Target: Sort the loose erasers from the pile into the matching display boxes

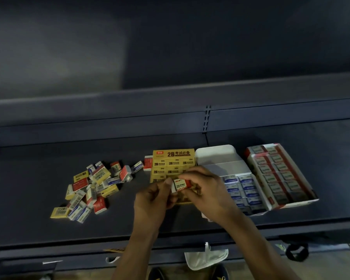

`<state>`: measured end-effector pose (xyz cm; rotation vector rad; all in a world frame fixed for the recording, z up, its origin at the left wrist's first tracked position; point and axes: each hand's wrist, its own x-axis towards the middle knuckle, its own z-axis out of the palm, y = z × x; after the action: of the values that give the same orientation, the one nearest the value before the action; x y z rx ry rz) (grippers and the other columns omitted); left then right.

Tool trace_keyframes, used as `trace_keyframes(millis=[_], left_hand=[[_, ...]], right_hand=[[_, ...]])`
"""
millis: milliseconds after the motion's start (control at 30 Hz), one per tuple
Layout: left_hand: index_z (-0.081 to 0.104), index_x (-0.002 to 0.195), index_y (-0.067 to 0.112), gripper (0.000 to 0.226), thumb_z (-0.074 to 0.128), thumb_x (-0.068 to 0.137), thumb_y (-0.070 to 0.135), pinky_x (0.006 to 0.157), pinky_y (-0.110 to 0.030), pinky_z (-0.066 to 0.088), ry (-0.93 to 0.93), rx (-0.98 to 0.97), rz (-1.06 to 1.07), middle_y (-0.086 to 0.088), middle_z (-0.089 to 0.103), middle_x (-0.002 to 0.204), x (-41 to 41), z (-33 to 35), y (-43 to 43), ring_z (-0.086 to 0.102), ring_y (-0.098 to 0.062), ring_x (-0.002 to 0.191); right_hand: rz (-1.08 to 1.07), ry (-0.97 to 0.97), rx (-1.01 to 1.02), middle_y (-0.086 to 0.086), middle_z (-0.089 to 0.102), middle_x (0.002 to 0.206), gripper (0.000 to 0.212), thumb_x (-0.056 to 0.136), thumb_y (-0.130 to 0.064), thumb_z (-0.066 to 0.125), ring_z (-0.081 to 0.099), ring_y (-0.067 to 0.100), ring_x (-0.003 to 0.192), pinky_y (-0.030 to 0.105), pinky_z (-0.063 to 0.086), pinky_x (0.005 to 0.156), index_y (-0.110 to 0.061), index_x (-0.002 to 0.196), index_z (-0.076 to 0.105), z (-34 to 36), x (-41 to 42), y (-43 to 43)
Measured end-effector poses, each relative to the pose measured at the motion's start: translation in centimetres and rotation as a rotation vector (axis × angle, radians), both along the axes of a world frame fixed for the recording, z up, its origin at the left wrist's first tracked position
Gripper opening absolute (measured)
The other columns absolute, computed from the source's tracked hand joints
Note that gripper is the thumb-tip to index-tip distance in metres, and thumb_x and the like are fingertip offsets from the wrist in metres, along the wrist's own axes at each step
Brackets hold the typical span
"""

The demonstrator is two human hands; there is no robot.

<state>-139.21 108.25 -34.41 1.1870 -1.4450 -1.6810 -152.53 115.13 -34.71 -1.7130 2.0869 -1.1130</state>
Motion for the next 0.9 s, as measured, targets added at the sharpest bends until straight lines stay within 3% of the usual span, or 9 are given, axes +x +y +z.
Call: trace_keyframes(millis=[133, 267, 333, 400, 500, 567, 633, 767, 900], left_hand=[[0.071, 0.083, 0.009, 0.023, 0.058, 0.091, 0.025, 0.062, -0.026, 0.056, -0.028, -0.064, -0.072, -0.01, 0.071, 0.073, -2.3, -0.4, 1.3, 0.069, -0.02, 0.07], [0.069, 0.078, 0.027, 0.017, 0.058, 0.09, 0.03, 0.061, -0.028, 0.054, -0.137, -0.267, -0.155, 0.003, 0.07, 0.07, -4.5, -0.7, 2.6, 0.066, -0.014, 0.066], [0.065, 0.079, 0.035, 0.018, 0.059, 0.091, 0.022, 0.061, -0.015, 0.05, -0.198, -0.392, -0.214, 0.015, 0.068, 0.069, -5.6, -0.8, 3.4, 0.063, -0.002, 0.067], [0.064, 0.083, 0.036, 0.02, 0.061, 0.091, 0.018, 0.062, -0.004, 0.042, -0.272, -0.583, -0.238, 0.024, 0.067, 0.076, -6.6, -1.2, 3.9, 0.062, 0.006, 0.076], [0.069, 0.092, 0.026, 0.014, 0.055, 0.089, 0.028, 0.068, -0.01, 0.043, -0.417, -0.838, -0.272, 0.013, 0.067, 0.091, -7.9, -1.7, 4.6, 0.061, -0.001, 0.08], [0.069, 0.095, 0.024, 0.02, 0.052, 0.086, 0.031, 0.074, -0.017, 0.042, -0.481, -0.934, -0.279, 0.006, 0.068, 0.092, -8.7, -1.9, 5.2, 0.061, -0.012, 0.085], [0.068, 0.1, 0.024, 0.021, 0.054, 0.085, 0.031, 0.078, -0.022, 0.043, -0.512, -0.952, -0.267, 0.003, 0.068, 0.096, -9.4, -1.9, 5.8, 0.06, -0.017, 0.093], [0.066, 0.104, 0.026, 0.019, 0.065, 0.086, 0.023, 0.081, -0.02, 0.041, -0.538, -0.963, -0.275, 0.004, 0.067, 0.1, -10.0, -2.3, 6.3, 0.058, -0.018, 0.098], [0.067, 0.104, 0.026, 0.02, 0.067, 0.084, 0.022, 0.08, -0.018, 0.04, -0.546, -0.929, -0.24, 0.005, 0.067, 0.1, -10.2, -2.5, 6.8, 0.058, -0.017, 0.098]], right_hand=[[-0.042, -0.014, -0.011, -0.004, 0.059, 0.106, 0.031, 0.078, -0.018, 0.071, 0.057, 0.003, 0.09, 0.02, 0.051, 0.08, -0.017, 0.108, 0.065, 0.1, -2.2, 1.8], [-0.095, 0.013, 0.005, -0.004, 0.06, 0.106, 0.03, 0.078, -0.017, 0.072, 0.059, 0.001, 0.087, 0.008, 0.047, 0.079, -0.017, 0.107, 0.066, 0.2, -4.9, 3.7], [-0.131, 0.028, 0.022, -0.005, 0.061, 0.109, 0.03, 0.079, -0.016, 0.072, 0.057, -0.002, 0.087, 0.002, 0.043, 0.078, -0.017, 0.108, 0.066, 0.2, -6.4, 4.7], [-0.16, 0.028, 0.035, -0.004, 0.06, 0.11, 0.029, 0.081, -0.017, 0.071, 0.06, 0.002, 0.089, 0.009, 0.048, 0.079, -0.018, 0.109, 0.065, 0.1, -7.7, 5.6], [-0.189, 0.055, 0.028, -0.002, 0.063, 0.108, 0.028, 0.08, -0.017, 0.071, 0.063, 0.008, 0.086, 0.02, 0.053, 0.077, -0.017, 0.108, 0.066, -0.1, -9.7, 6.8], [-0.234, 0.085, 0.046, -0.002, 0.065, 0.105, 0.027, 0.081, -0.017, 0.071, 0.062, 0.006, 0.082, 0.015, 0.051, 0.073, -0.016, 0.108, 0.067, 0.0, -11.1, 7.6], [-0.288, 0.108, 0.079, -0.002, 0.065, 0.105, 0.027, 0.082, -0.016, 0.068, 0.06, 0.006, 0.083, 0.012, 0.046, 0.074, -0.016, 0.109, 0.066, 0.1, -12.8, 8.5], [-0.38, 0.207, 0.135, 0.003, 0.062, 0.112, 0.027, 0.085, -0.012, 0.063, 0.063, 0.019, 0.091, 0.029, 0.052, 0.079, -0.016, 0.112, 0.065, 0.2, -16.6, 9.6], [-0.458, 0.21, 0.179, 0.004, 0.06, 0.108, 0.024, 0.089, -0.01, 0.056, 0.059, 0.016, 0.09, 0.022, 0.043, 0.077, -0.014, 0.112, 0.064, 0.1, -19.8, 10.1]])
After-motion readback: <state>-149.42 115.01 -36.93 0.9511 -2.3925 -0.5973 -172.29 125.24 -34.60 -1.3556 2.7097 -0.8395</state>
